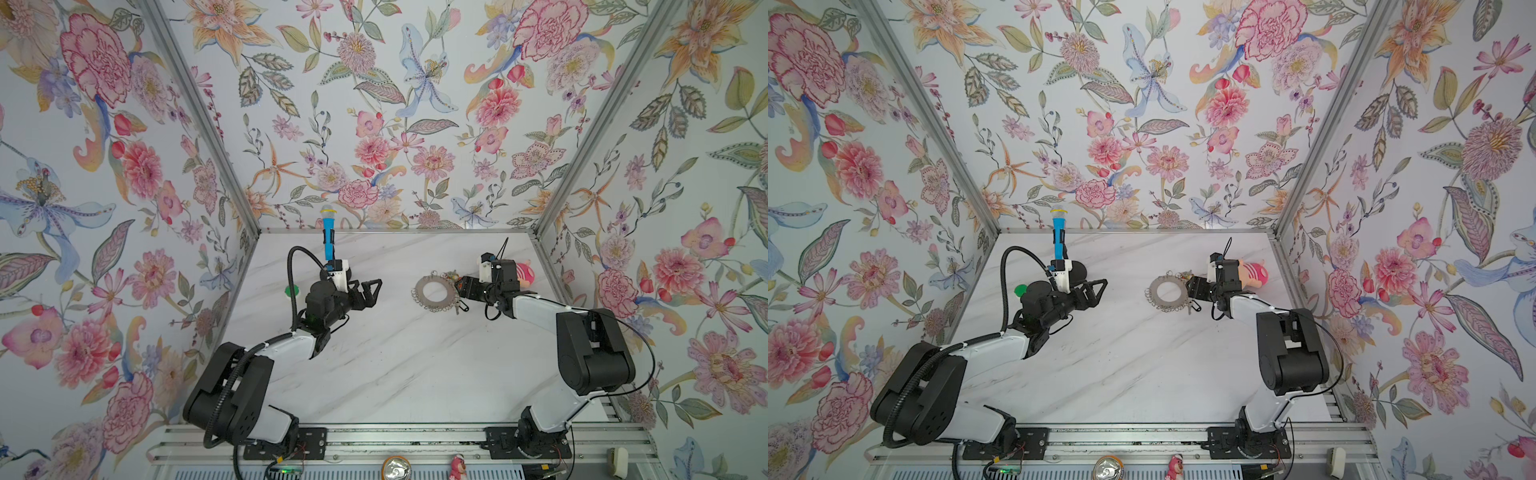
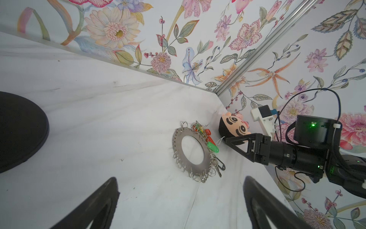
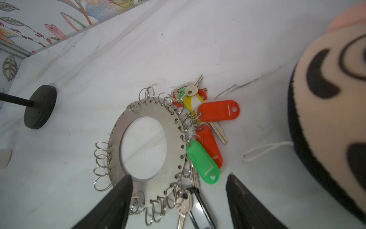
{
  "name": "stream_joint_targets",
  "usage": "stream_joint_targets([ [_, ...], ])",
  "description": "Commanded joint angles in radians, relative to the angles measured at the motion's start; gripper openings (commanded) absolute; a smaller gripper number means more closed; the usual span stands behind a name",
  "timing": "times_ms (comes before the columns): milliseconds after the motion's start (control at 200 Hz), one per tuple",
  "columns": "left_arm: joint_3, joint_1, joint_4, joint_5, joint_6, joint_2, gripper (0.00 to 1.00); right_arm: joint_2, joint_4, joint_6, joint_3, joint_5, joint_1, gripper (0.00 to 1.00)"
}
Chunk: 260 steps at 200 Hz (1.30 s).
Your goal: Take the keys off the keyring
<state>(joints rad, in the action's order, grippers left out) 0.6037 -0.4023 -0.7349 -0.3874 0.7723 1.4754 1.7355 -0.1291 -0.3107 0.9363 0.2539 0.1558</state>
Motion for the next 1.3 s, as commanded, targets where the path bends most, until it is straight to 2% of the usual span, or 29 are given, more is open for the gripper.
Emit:
stream_joint_targets([
  [0,0.057,-0.021,-0.019,-0.025,0.027,0.047,0.99,0.067,0.049,-0.023,0.063,-0.012,0.004,0.74],
  [340,0.132,-0.040,0.038,-0.030,0.018,0.154,0.99,0.188,0.061,-0.029,0.140,-0.036,0.041,0.69],
  [580,0.152,-0.044,0.071,-0.001,0.013,0.188,0.99,0.229,0.081,-0.015,0.156,-0.057,0.075,0.62],
  [996,0.217,-0.111,0.194,0.124,0.029,0.269,0.99,0.205,0.032,-0.022,0.081,0.005,0.155,0.51],
  [1296,0.215,-0.121,0.157,0.119,0.074,0.335,0.99,0.185,-0.014,-0.024,0.026,0.052,0.222,0.49],
])
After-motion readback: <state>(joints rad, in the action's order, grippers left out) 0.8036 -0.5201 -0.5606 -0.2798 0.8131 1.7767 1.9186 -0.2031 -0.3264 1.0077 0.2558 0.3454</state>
